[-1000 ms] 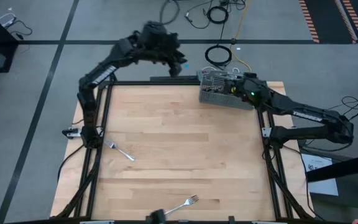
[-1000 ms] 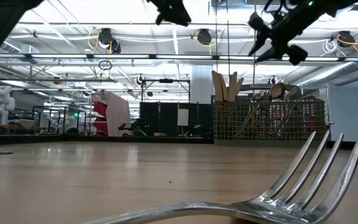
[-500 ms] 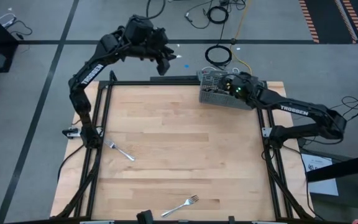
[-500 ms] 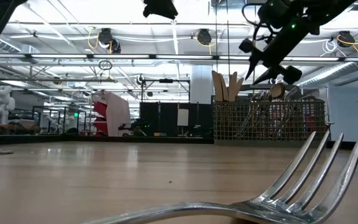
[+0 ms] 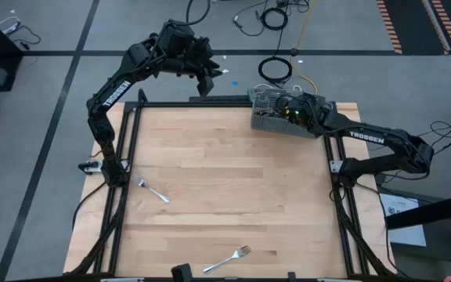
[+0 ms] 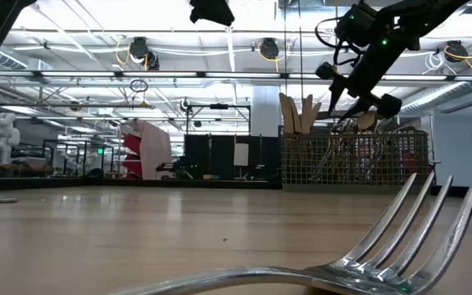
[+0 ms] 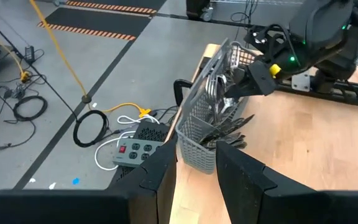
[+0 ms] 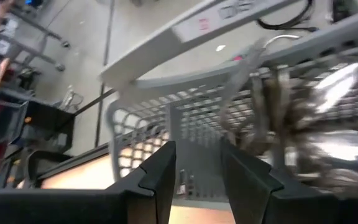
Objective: Sort silverware
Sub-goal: Adjust the silver fork into the silverware basket
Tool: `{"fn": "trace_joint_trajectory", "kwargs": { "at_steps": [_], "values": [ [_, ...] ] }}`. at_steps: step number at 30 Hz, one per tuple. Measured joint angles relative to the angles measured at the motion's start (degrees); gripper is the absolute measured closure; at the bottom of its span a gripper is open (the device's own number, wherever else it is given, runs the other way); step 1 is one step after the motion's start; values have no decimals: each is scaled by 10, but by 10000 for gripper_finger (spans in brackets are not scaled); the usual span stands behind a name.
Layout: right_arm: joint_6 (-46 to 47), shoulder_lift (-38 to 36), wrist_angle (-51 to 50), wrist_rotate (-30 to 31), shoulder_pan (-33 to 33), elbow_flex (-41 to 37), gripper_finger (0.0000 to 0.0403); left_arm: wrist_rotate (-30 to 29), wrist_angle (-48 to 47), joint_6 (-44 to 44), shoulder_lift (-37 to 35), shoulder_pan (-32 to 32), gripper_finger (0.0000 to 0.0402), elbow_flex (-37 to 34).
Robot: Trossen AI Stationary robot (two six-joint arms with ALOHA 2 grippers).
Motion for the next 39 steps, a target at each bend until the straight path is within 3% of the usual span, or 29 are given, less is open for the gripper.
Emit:
{"fn": "trace_joint_trajectory", "kwargs": {
  "at_steps": [35, 39],
  "values": [
    [-4, 23, 25, 16, -62, 1, 287, 3, 12, 15, 0, 8, 281, 0],
    [-11, 25, 21, 31, -62, 1, 303, 3, 12, 15, 0, 8, 281, 0]
  ]
}}
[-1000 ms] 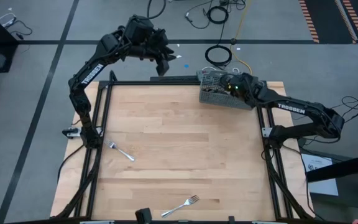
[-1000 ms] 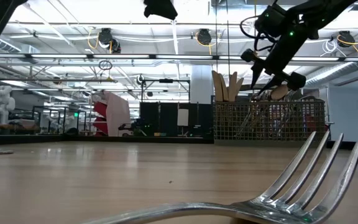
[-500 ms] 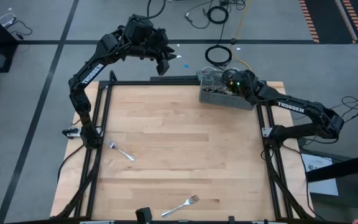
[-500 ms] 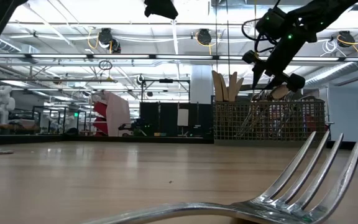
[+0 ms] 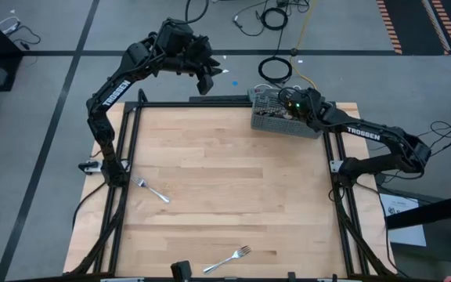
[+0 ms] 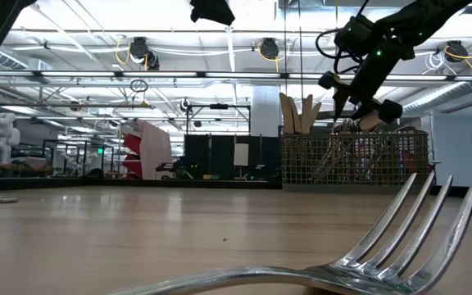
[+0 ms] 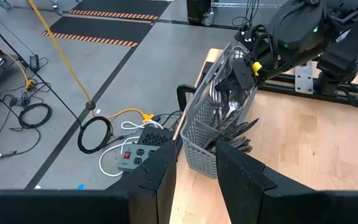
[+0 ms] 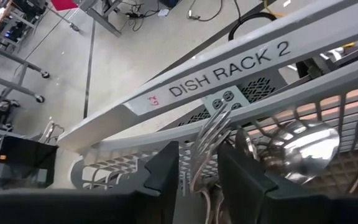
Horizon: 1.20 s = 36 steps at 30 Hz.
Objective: Sort silverware
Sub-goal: Adjust the silver fork into the silverware basket
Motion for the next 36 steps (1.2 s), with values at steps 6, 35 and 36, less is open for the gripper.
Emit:
{"fn": "trace_joint_trajectory", "kwargs": {
  "at_steps": [6, 35, 36],
  "values": [
    [-15, 0, 0, 8, 0, -1, 348, 0, 0, 0, 0, 0, 281, 0],
    [-106, -49, 30, -36, 14, -2, 403, 0, 19, 3, 0, 0, 281, 0],
    [-112, -53, 30, -37, 14, -2, 403, 0, 20, 3, 0, 0, 281, 0]
  ]
}}
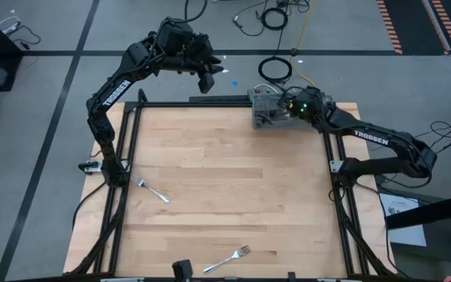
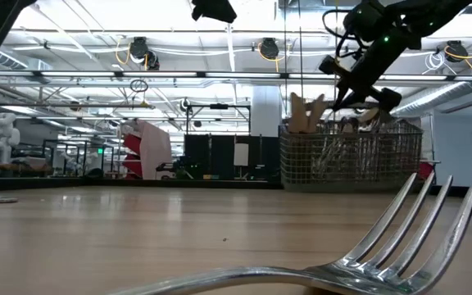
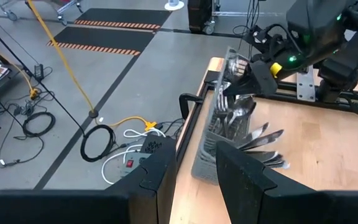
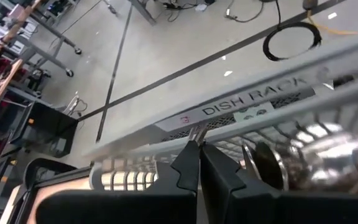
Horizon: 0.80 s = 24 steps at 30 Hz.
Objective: Sort silverware
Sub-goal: Adjust the silver fork into the silverware basket
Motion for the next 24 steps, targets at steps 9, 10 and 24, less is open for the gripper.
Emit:
{"fn": "trace_joint_trajectory", "kwargs": {
  "at_steps": [9, 10, 24],
  "values": [
    [12, -10, -23, 4, -12, 1, 402, 0, 10, 0, 0, 0, 281, 0],
    [13, -9, -26, 1, -13, 1, 402, 0, 10, 0, 0, 0, 281, 0],
    [12, 13, -32, 4, -21, 3, 402, 158, 16, 25, 61, 27, 281, 1]
  ]
}}
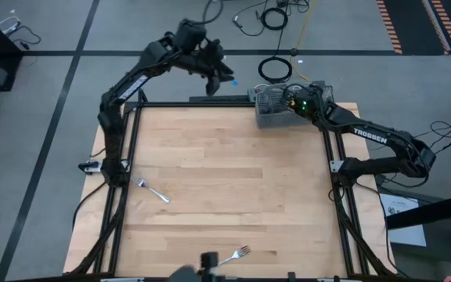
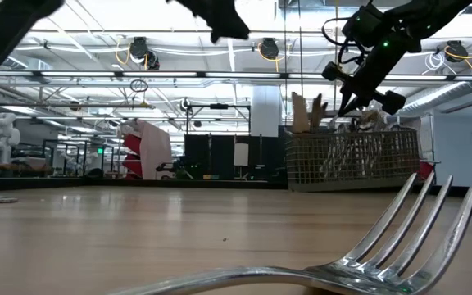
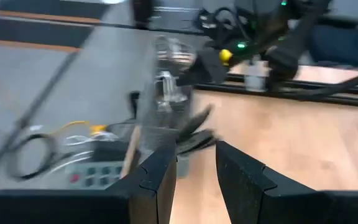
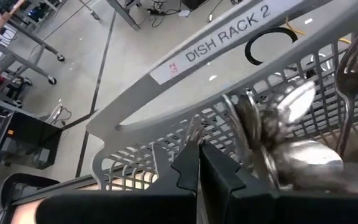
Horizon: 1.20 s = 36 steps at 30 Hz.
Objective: Sort silverware
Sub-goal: Adjust the silver fork into the silverware basket
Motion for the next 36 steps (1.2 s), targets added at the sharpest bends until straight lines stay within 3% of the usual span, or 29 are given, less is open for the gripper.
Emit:
{"fn": "trace_joint_trajectory", "kwargs": {
  "at_steps": [2, 7, 14, 27, 36],
  "values": [
    [0, 2, 0, 0, 0, 0, 402, 36, 14, 0, 24, 10, 281, 0],
    [-2, 2, -2, 0, 0, 0, 403, 51, 49, 0, 98, 24, 281, 0],
    [-33, -3, 18, -12, 1, -2, 403, 122, 111, -35, 177, 18, 281, -1],
    [-97, -74, 64, -9, 1, -3, 403, 66, 237, -30, 199, -17, 281, -1],
    [-130, -141, 92, -5, 0, -3, 403, 58, 235, -31, 199, -17, 281, -1]
  ]
}}
